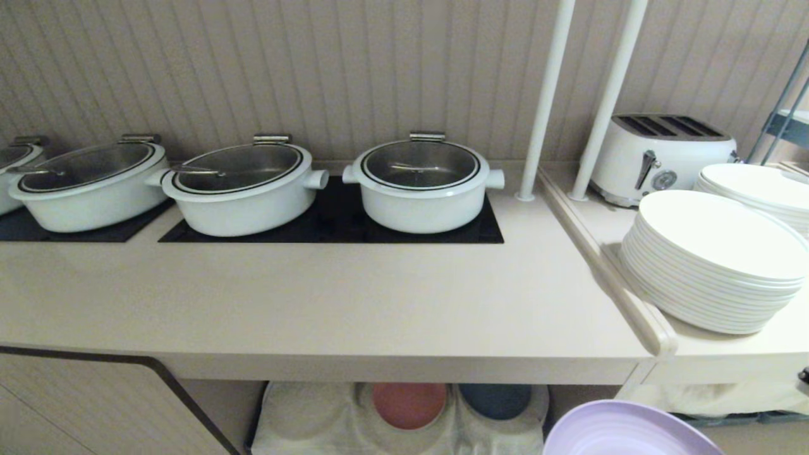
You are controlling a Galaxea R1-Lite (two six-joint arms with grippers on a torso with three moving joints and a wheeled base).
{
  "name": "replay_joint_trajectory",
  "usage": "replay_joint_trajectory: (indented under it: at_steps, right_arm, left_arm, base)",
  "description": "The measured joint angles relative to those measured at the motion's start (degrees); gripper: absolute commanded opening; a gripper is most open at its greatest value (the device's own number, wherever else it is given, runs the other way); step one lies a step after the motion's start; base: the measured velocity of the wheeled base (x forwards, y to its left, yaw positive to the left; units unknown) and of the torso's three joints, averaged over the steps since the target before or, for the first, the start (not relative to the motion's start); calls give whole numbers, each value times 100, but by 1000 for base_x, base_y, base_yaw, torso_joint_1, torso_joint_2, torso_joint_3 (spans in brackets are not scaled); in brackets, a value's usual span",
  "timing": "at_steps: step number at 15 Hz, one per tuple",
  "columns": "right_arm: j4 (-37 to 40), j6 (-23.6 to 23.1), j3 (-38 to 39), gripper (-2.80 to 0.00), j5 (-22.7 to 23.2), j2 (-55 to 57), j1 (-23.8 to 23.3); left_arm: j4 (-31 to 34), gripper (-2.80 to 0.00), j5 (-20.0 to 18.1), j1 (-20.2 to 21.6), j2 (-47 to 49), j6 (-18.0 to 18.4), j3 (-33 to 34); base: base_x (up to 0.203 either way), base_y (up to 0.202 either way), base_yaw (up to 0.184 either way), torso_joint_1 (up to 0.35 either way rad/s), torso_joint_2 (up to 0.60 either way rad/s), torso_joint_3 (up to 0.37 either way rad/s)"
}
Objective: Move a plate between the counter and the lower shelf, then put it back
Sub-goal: Put the plate in the cupboard
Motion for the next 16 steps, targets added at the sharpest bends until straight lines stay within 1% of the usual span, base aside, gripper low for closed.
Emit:
replay_joint_trajectory:
  at_steps: [4, 5, 16]
  right_arm:
    - [0, -2, 0, -280, -1, 6, 0]
    - [-2, 0, 0, -280, -6, 6, 0]
    - [22, 0, 6, -280, -87, -2, -10]
  left_arm:
    - [0, -280, 2, 0, 0, 7, 0]
    - [-1, -280, -1, 0, 0, 5, 0]
    - [0, -280, 11, -2, 0, -9, 0]
  base:
    - [0, 0, 0, 0, 0, 0]
    - [5, 81, -3, -6, -1, 2]
    - [0, 193, -1, 1, 4, 2]
